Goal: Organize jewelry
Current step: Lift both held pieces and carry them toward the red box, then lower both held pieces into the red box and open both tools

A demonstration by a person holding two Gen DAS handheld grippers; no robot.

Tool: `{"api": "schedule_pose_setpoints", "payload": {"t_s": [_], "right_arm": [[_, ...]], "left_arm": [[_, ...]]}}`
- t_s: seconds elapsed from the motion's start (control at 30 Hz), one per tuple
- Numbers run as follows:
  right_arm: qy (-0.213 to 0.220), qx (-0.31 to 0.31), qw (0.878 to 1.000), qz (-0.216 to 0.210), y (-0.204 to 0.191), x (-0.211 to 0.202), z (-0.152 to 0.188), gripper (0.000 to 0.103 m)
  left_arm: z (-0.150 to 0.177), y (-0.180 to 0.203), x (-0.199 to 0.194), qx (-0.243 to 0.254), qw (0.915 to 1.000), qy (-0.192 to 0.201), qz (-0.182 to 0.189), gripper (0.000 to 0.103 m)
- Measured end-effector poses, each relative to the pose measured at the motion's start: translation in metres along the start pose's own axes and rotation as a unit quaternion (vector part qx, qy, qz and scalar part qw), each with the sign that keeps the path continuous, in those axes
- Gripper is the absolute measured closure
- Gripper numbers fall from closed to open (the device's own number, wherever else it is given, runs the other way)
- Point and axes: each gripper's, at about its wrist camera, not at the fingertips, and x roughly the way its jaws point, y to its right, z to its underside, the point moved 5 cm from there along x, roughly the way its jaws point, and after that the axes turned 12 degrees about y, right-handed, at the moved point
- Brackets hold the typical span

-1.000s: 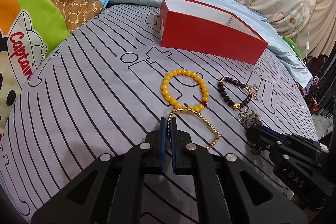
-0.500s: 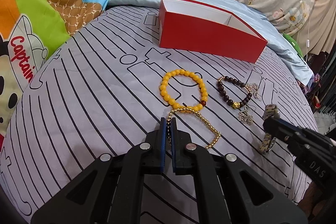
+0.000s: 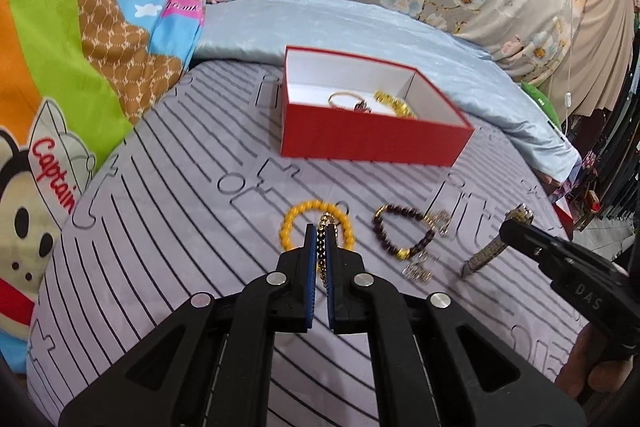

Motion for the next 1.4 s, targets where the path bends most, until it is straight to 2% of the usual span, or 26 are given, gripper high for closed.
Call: {"api": "schedule_pose_setpoints", "payload": {"t_s": [0.43,0.7,1.0,1.4], "right_arm": [[0.046,0.001,0.999,0.002,0.022,0.009,-0.065,0.094],[0.058,-0.011,0.998,0.003,0.025,0.044,-0.108,0.094],[0.055,-0.021,0.998,0.000,0.021,0.102,-0.139,0.094],[0.017,-0.032,0.999,0.019,0.018,0.172,-0.127,0.094]], "left_arm": [[-0.088,0.025,-0.002,0.037,0.9959,0.081,0.014,0.099],[-0.125,0.038,0.035,0.061,0.9927,0.102,0.019,0.099],[-0.138,0.034,0.097,0.061,0.9942,0.087,0.015,0.099],[-0.131,0.020,0.159,0.051,0.9973,0.053,-0.001,0.099]]}}
